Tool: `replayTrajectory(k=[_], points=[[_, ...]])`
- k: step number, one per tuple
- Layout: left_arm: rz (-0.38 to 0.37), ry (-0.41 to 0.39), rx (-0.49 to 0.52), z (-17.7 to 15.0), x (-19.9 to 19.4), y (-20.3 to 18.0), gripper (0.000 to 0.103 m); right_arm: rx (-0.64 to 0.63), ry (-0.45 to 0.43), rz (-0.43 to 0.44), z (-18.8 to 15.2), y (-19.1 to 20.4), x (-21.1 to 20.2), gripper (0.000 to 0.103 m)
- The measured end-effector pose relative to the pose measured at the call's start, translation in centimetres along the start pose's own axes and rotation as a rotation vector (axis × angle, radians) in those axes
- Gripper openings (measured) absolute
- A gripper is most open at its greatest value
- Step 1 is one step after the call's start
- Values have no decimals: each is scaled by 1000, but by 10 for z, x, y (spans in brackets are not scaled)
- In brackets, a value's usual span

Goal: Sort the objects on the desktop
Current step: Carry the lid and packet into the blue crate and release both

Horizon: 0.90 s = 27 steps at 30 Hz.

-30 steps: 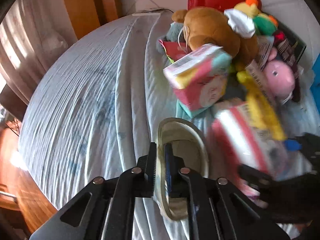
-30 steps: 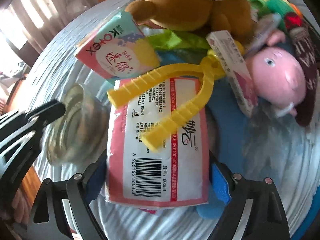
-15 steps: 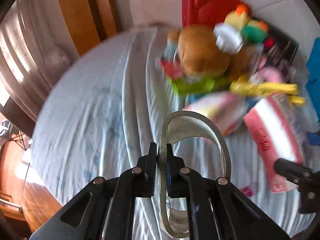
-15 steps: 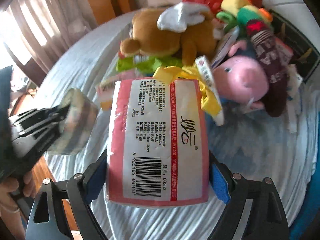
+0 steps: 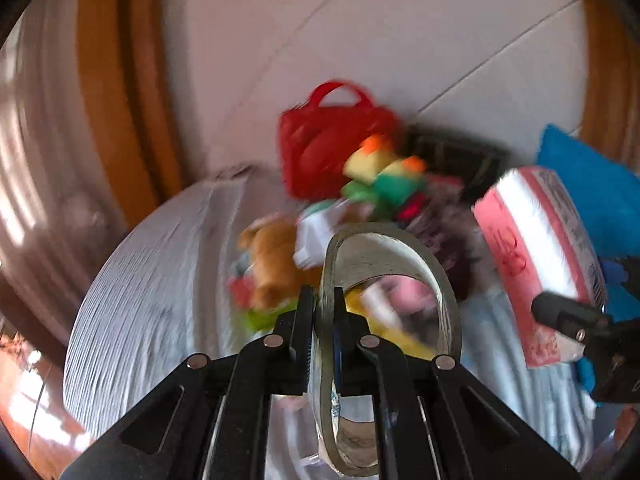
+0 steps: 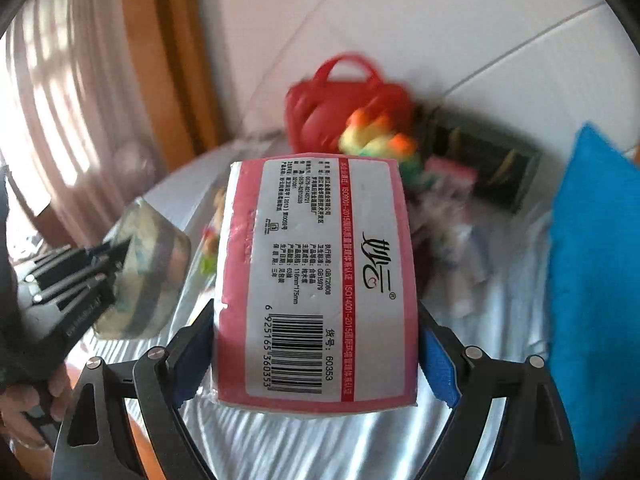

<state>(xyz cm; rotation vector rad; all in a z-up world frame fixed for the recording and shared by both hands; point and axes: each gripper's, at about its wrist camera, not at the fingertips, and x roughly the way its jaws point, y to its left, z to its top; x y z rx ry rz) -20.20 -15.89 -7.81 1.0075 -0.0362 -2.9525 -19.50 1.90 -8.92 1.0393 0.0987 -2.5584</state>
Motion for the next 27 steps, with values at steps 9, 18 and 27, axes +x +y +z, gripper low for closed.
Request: replayTrajectory(k=[9,18,27], points=[[-218,-132,136,56,-47,-124,8,102,-201,-229,17,-95,-131,89],[-432,-165,271,84,-90,-282,8,232,-257,-478,-16,-215,-241,89],[-536,-57,416,75,-109,-427,8,272,-124,-608,-67,-330,-279,89]])
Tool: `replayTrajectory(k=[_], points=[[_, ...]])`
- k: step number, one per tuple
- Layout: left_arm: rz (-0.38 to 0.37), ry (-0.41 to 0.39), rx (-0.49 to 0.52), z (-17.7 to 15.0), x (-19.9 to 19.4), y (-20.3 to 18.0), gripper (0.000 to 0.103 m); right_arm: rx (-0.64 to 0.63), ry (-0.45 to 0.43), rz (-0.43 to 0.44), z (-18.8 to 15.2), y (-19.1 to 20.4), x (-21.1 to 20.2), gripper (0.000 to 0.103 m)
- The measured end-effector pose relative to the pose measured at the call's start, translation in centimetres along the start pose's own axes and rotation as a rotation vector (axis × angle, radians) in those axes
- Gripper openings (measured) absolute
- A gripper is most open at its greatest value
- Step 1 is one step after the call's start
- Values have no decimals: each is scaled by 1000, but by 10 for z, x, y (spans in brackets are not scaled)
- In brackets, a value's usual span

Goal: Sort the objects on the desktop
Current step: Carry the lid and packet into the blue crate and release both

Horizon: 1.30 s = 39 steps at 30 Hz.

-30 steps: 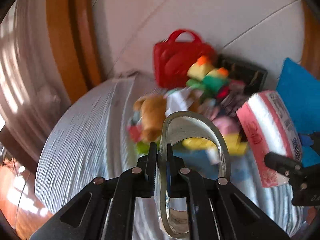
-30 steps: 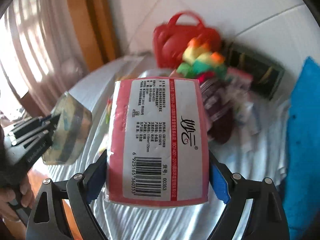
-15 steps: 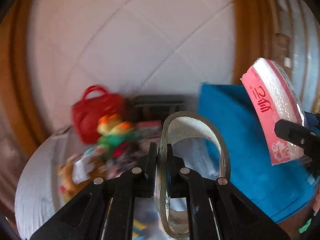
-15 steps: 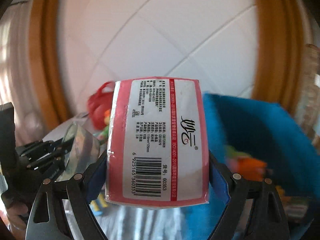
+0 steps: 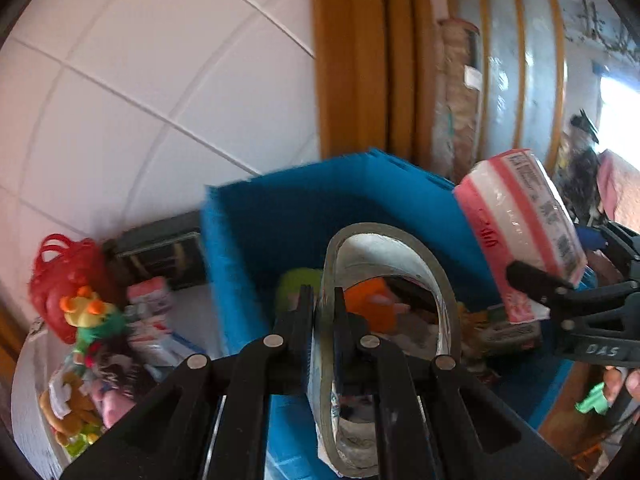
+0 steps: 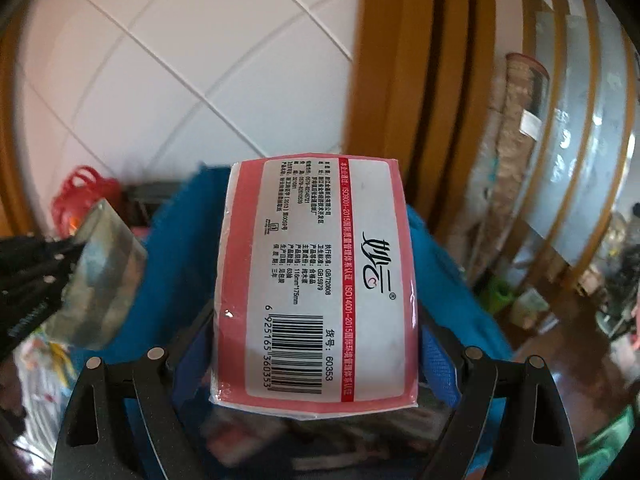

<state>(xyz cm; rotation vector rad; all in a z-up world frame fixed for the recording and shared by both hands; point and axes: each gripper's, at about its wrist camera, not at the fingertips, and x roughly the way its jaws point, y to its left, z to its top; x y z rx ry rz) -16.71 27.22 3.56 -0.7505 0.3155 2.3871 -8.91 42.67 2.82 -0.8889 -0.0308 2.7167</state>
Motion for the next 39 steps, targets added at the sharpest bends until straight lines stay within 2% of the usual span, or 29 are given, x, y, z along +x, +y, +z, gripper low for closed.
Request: replayTrajectory(k=[6,11,19,24,28,30,32,34,37,39], points=[[-26,105,28,3,38,-44,8,-45,108,-8,-23,-46,27,89],[-19,144,42,2,54,-68,8,-53,140,-11,-34,-63,43,89],[-33,185,12,5,66,-70,8,-77,154,-4,-28,-74,59,89],[16,199,3,6,70,-72,11,-87,170,-9,-26,-77,67,90],[23,228,-5,5,76,-71,26,-91,184,-11,-25,-80,73,90],[40,227,-6,3,76,-72,40,-92,188,-8,-26,-80,75,90],[53,210,-7,4,72,-71,61,-94,189,-6,-26,-80,76,90],[67,185,-2,5,67,-71,68,-93,195,-1,-25,-80,77,92],[77,169,-10,5,60,-69,68,-89,183,-7,-25,-80,74,101],[77,161,-20,4,57,-66,68,-87,175,-9,-24,-81,72,103]])
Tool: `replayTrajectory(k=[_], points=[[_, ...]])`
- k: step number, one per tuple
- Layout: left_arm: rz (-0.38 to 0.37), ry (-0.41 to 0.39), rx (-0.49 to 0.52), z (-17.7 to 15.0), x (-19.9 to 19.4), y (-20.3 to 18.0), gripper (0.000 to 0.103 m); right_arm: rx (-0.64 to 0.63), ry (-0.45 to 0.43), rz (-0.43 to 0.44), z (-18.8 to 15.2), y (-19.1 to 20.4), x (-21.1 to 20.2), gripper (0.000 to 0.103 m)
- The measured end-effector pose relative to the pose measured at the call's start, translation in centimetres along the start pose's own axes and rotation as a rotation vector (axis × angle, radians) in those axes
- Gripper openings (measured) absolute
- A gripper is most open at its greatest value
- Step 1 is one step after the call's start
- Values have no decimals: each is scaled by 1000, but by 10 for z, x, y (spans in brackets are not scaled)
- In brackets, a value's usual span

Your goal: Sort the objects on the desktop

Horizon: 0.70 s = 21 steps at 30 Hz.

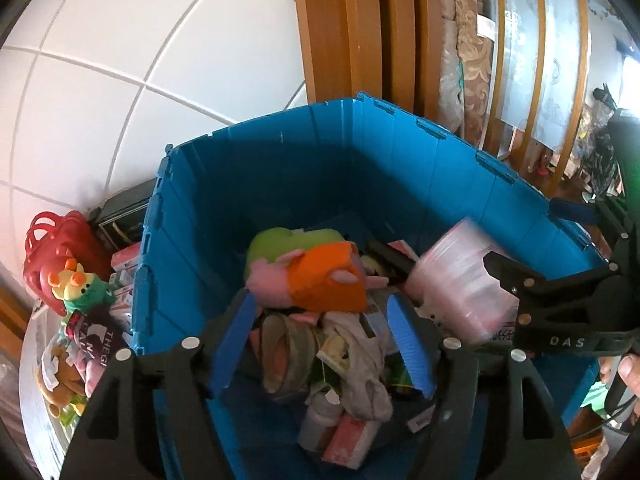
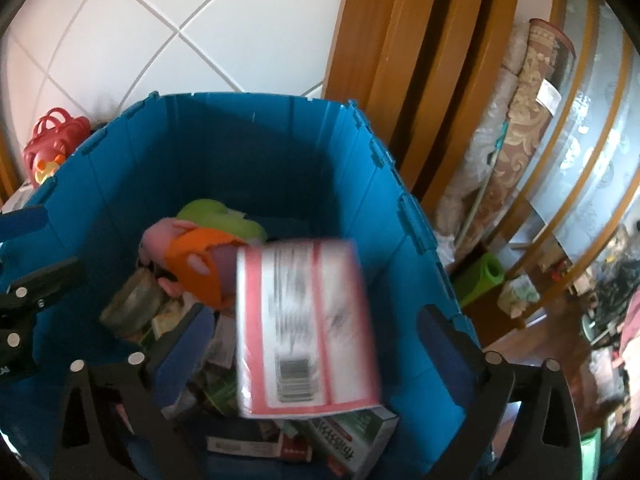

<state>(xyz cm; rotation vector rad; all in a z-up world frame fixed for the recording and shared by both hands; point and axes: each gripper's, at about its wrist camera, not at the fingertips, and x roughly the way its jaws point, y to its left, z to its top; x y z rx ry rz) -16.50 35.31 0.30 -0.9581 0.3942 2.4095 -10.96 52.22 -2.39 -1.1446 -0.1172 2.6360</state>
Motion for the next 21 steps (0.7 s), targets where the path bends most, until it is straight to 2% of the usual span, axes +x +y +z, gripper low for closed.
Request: replayTrajectory(k=[7,8,10,16,19,20,21], points=[[14,-69,-38,-9,-25,13,68,13,-17,18,-1,4,-9,103],[14,-83,-45,-10,-30,15,71,17,-22,19,-2,6,-13,103],[21,-123,-52,-14,-42,20,81,22,-39,22,-4,12,-23,103],[49,-253,-33,-30,-82,32,82,58,-111,15,-17,34,-65,103],[65,-322,-56,-40,-103,43,82,88,-142,10,-21,45,-85,103],[66,-344,-74,-43,-109,47,85,94,-152,13,-22,48,-92,103],[67,-364,-95,-47,-114,52,97,101,-166,17,-24,53,-99,103]])
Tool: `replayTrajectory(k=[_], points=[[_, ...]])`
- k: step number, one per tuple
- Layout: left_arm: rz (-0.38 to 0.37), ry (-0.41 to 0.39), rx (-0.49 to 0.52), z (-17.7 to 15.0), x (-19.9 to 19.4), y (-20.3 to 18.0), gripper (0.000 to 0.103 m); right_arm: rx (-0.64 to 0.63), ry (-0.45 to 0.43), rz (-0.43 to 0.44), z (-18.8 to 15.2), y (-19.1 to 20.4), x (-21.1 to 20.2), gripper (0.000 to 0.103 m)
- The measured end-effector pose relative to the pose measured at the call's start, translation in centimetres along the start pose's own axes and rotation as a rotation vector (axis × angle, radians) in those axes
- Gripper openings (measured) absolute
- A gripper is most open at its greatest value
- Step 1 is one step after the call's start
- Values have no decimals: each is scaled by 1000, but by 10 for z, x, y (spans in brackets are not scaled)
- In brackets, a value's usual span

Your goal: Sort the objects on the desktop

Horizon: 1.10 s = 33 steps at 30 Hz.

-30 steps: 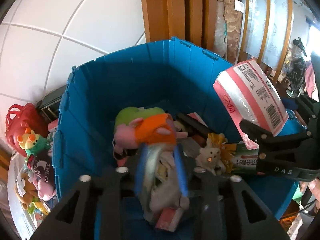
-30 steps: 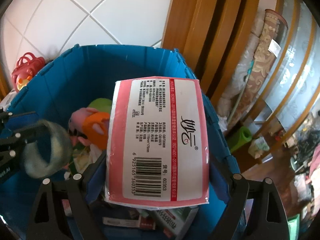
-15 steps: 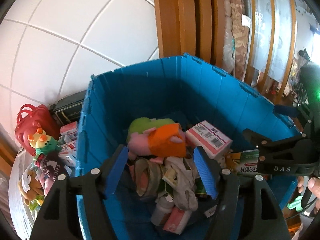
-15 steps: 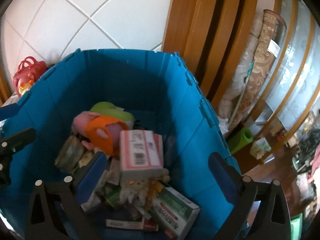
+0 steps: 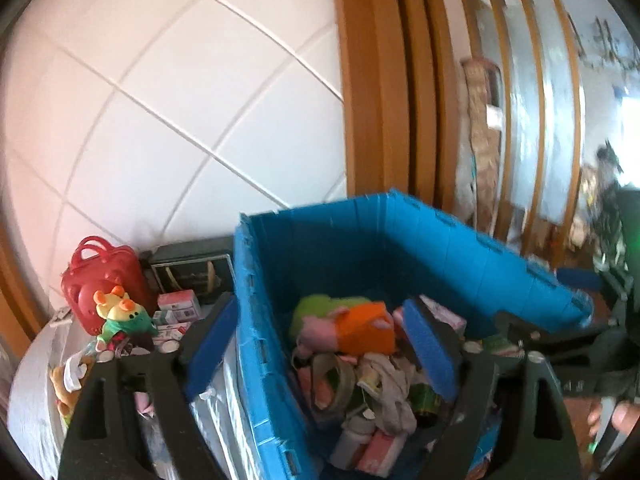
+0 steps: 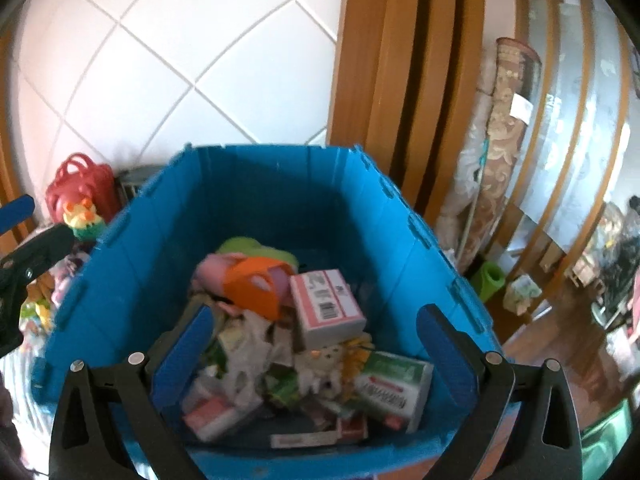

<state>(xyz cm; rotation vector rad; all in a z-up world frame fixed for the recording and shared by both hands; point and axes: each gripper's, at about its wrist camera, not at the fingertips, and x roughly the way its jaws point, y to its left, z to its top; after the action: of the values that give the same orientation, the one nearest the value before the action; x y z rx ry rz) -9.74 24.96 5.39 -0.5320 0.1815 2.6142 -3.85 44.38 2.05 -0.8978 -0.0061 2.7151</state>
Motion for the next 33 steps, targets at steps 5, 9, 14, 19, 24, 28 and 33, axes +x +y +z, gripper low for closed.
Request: replayTrajectory(k=[5,9,14,19,24,28,33], points=[[0,10,4,-7,-8,9,103,19,-20,-11,-8,17,-22,103],[-12,13,7,-13,-19,16,103,43,-16,-8,-15,24,-30,103],[-12,38,-21,-22,-25,25,103,45,-19,-26,-23,34,-38,103],[-9,51,-38,-27,-30,33,103,50,-34,-19,-28,43,-45,103],[-6,52,-43,-32,-37,38,103,45,-48,-44,-30,51,-51,103],[-5,50,-50,-34,-43,42,103,41,-64,-49,-29,57,-59,103],[-10,52,-57,-33,-46,44,103,20,-72,-59,-29,64,-64,103]])
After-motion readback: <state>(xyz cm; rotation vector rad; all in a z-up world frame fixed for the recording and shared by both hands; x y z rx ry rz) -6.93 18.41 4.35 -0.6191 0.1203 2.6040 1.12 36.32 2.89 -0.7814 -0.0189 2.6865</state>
